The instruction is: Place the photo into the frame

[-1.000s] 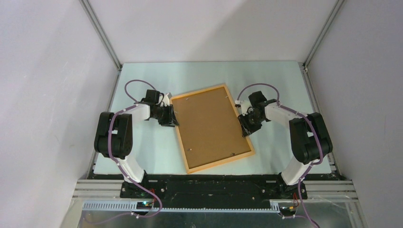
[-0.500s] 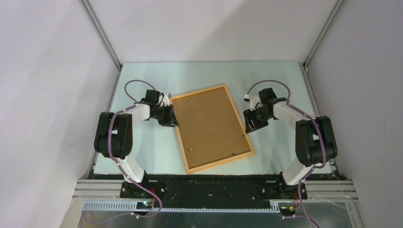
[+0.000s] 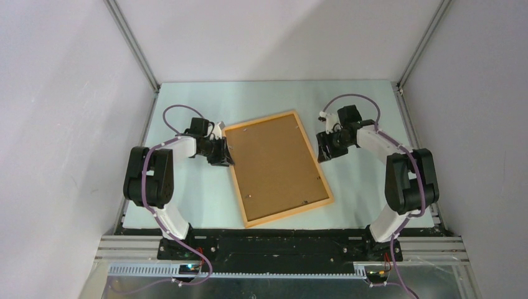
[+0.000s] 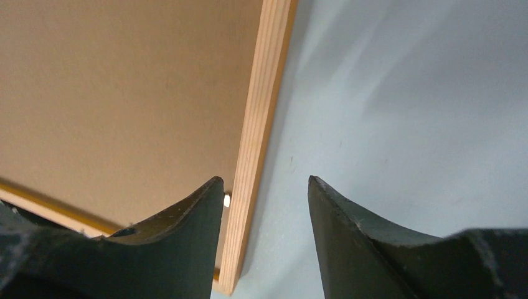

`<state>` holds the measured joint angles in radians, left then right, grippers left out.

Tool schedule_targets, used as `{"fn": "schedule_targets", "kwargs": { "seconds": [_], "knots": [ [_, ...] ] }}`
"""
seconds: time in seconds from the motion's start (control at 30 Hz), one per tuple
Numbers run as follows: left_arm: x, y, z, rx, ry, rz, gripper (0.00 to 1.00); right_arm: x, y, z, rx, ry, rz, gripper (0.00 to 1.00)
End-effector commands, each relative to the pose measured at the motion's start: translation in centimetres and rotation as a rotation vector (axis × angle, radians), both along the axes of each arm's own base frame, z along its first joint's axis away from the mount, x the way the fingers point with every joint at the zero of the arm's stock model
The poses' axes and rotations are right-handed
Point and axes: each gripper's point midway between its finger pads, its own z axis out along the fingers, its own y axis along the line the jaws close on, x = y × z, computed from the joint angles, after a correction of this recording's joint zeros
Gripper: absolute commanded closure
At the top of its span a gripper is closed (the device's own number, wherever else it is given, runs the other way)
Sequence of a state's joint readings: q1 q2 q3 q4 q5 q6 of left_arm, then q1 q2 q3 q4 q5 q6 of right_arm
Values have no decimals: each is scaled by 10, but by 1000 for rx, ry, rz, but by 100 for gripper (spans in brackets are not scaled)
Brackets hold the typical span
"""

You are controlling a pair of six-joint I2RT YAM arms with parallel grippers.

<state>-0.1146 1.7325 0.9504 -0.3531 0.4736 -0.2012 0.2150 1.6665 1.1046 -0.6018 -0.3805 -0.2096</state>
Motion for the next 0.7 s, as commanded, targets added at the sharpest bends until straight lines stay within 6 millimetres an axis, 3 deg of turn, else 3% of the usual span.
{"fn": "schedule_targets", "kwargs": {
  "seconds": [0.0,0.37,0.67],
  "knots": [
    [5,1,0,-2,-17,-31,69,43,13,17,48,-68,-56,44],
    [4,-4,6,-27,-30,-53,67,87,37,12,118,-21,-85,48],
    [5,-2,6,-21,-33,-55,67,97,51,-5,142,37,-83,51]
  ]
}}
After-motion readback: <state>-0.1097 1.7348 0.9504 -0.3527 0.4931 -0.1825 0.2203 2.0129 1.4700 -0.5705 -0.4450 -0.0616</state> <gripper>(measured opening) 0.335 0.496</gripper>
